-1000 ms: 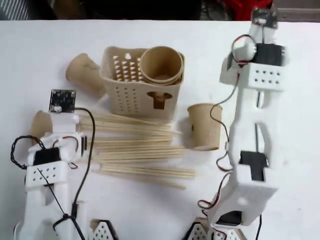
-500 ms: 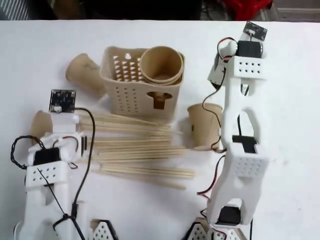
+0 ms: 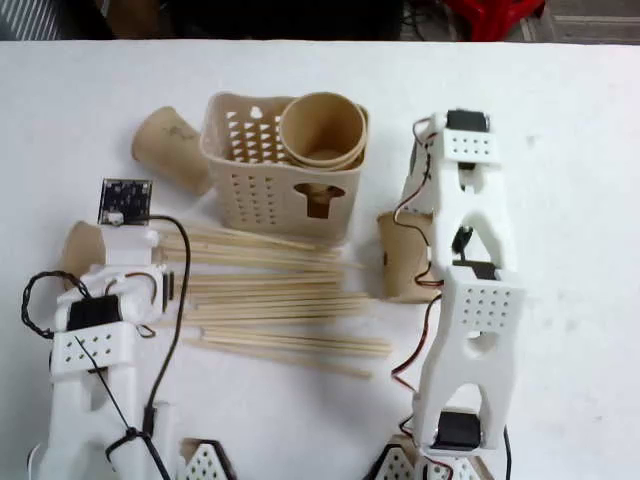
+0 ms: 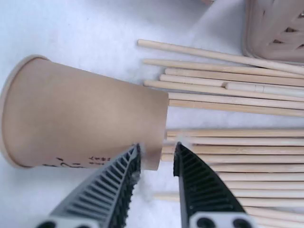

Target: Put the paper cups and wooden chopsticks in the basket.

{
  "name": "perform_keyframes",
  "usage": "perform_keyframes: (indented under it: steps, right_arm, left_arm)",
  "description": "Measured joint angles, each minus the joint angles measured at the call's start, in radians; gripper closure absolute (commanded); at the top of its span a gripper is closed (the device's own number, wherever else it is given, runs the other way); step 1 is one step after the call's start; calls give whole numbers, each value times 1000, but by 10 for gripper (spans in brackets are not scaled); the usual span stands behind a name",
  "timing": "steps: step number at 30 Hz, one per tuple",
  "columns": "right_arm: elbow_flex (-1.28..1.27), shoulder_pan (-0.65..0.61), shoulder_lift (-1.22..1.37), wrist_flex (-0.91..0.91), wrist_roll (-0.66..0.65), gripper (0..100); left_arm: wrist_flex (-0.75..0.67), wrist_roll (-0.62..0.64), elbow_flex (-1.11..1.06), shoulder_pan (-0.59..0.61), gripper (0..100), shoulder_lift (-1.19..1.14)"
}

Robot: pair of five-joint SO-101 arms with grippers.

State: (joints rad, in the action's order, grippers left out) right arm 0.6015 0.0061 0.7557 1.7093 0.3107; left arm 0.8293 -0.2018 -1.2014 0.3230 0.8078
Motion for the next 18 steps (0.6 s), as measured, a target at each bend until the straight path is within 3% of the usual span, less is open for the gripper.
perform_keyframes:
  steps: [7,18]
  right_arm:
    - [-63,32,-91,0,-115,964]
    - [-64,98,-437,6,-281,969]
  left_arm:
    - [0,0,0,0,868,0]
    - [0,0,0,0,868,0]
